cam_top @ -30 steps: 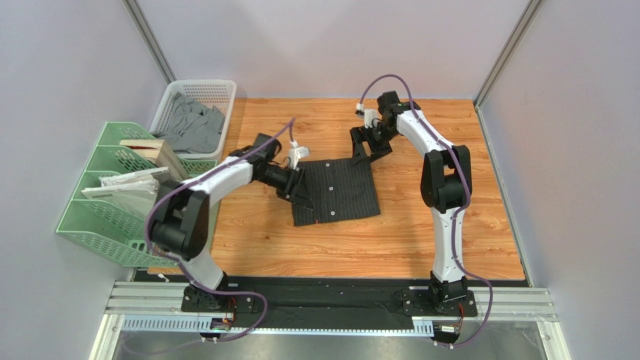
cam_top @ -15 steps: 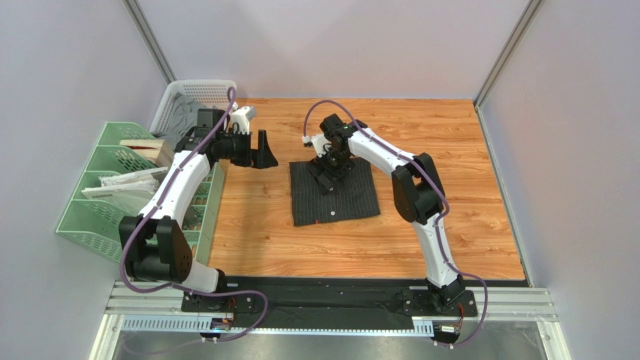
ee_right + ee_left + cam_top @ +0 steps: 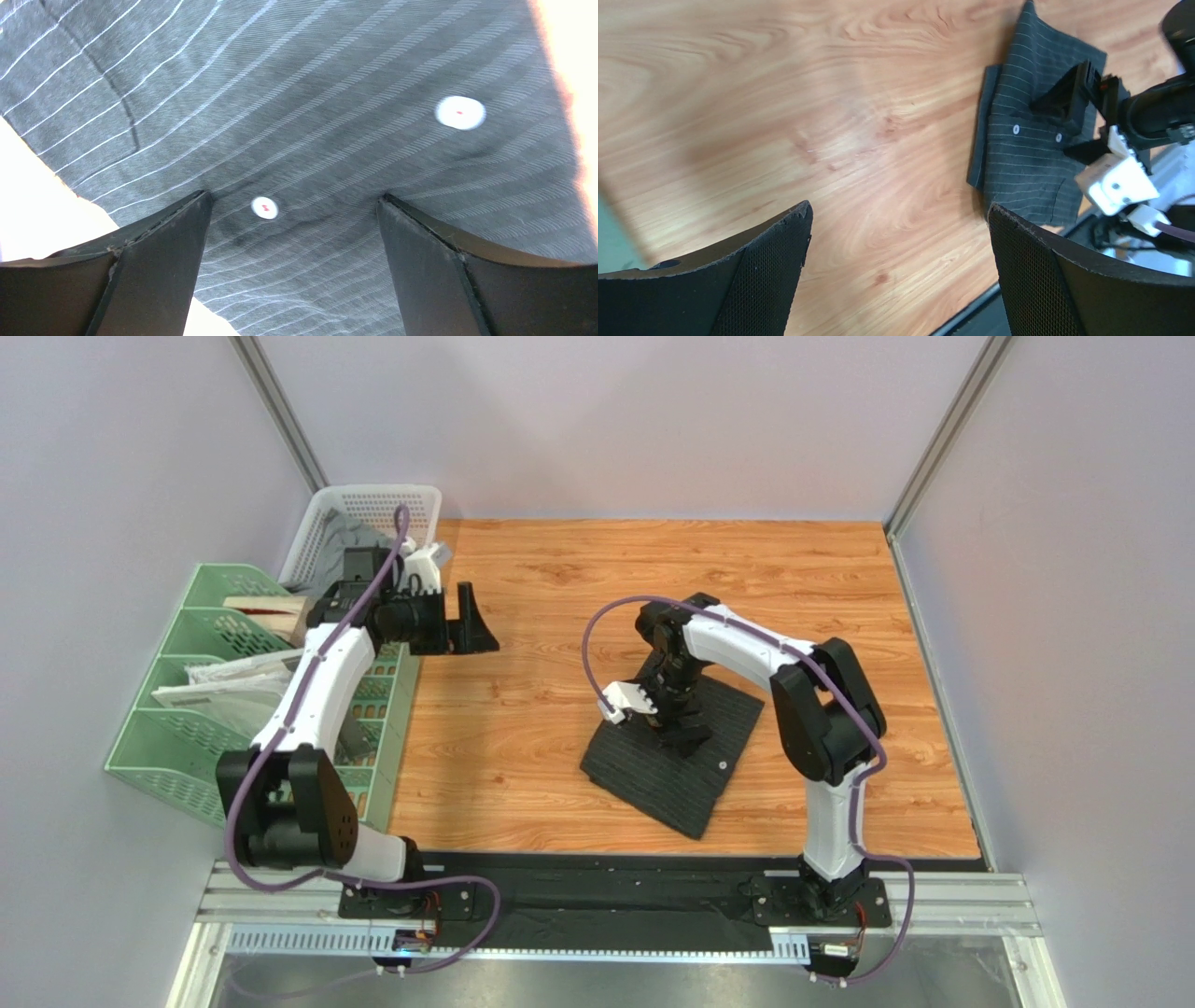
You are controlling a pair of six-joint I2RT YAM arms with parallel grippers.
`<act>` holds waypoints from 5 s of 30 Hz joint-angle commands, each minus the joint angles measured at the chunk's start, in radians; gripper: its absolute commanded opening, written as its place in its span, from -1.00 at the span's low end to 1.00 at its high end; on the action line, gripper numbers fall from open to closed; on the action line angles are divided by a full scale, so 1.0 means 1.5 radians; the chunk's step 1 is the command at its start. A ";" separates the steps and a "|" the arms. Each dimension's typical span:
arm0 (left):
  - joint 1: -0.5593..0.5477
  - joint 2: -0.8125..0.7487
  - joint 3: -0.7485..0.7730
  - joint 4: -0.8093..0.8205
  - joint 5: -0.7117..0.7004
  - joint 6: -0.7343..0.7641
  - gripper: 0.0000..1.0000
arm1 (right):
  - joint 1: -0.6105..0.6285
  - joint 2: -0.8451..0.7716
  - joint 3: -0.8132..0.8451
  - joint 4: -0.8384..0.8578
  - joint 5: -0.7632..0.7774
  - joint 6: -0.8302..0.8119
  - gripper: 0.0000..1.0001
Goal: Fold and stack the long sleeve shirts
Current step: Fold the shirt
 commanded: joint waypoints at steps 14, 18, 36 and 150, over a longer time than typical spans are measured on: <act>-0.257 0.343 -0.016 0.288 0.203 -0.193 0.46 | -0.086 -0.259 -0.177 0.062 -0.041 0.262 0.90; -0.291 0.414 0.012 0.294 0.181 -0.202 0.38 | -0.097 -0.236 -0.207 0.114 -0.018 0.330 0.88; -0.355 0.557 0.072 0.339 0.196 -0.312 0.26 | -0.126 -0.123 -0.200 0.166 0.011 0.364 0.81; -0.369 0.453 0.356 -0.264 -0.179 0.357 -0.34 | -0.381 -0.147 -0.110 0.122 -0.272 0.840 0.10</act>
